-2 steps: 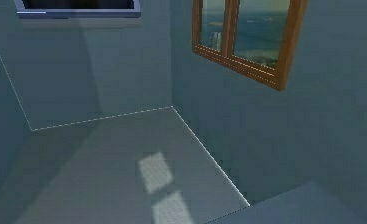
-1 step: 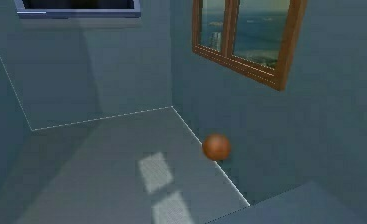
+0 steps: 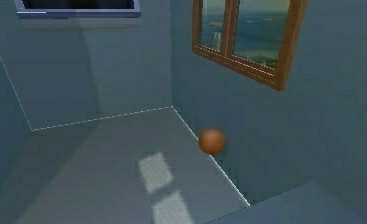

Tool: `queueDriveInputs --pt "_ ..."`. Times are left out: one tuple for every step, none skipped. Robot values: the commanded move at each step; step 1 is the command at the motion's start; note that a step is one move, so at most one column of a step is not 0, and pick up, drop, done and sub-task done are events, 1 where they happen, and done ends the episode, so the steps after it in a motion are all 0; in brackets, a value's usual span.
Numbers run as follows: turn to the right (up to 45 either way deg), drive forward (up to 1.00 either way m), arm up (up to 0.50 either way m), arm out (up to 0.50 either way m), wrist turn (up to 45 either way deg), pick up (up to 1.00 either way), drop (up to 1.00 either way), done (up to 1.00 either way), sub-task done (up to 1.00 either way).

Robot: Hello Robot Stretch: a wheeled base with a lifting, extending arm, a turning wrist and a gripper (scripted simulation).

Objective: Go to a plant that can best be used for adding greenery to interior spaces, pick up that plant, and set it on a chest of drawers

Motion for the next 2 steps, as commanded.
queueDriveInputs --pt "0.0 0.00 0.00 -0.08 0.0 0.00 0.00 0.00 0.00" --pt "0.0 0.00 0.00 0.00 0.0 0.00 0.00 1.00 0.00"
